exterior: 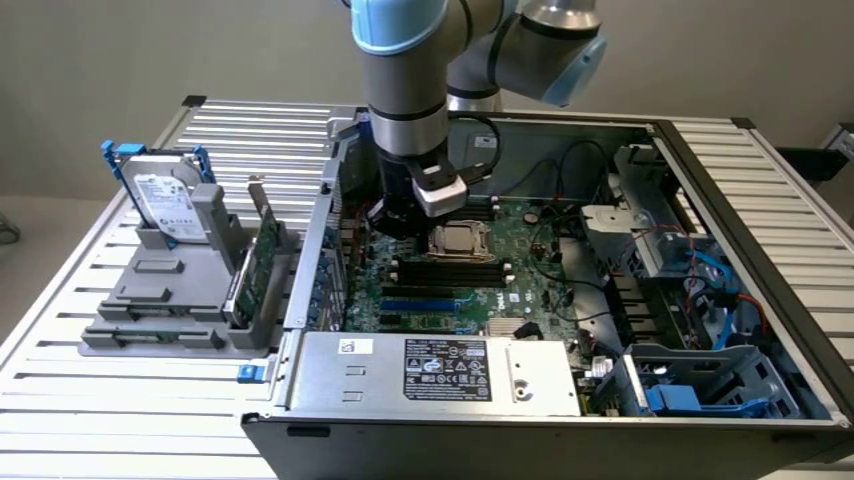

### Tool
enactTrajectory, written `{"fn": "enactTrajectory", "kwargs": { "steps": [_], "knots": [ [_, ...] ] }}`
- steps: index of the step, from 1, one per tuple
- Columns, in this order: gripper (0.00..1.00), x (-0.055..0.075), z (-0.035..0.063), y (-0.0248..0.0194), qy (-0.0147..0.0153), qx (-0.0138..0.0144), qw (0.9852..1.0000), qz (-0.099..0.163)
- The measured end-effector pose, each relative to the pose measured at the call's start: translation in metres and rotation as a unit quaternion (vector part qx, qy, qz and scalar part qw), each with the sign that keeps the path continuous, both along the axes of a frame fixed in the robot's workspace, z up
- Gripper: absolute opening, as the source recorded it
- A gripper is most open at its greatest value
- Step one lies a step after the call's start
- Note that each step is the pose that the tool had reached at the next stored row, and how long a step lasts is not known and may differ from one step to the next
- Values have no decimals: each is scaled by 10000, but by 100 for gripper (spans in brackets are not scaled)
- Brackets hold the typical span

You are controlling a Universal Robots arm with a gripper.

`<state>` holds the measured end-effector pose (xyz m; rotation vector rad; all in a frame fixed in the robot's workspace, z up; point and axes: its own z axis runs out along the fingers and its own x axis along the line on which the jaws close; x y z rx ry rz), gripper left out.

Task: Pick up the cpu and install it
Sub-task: 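Install the first cpu locking lever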

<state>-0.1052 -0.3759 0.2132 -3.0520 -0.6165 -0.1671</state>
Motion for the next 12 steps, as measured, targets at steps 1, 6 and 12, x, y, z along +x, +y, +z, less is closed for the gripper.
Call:
{"fn": "enactTrajectory", "kwargs": {
  "steps": [1, 6, 12],
  "knots": [
    [11, 0, 39, 0, 6, 0, 10000, -2],
    [11, 12, 257, 0, 31, 0, 10000, -6],
    [11, 43, 532, -1, 55, 0, 10000, -13]
  ]
}}
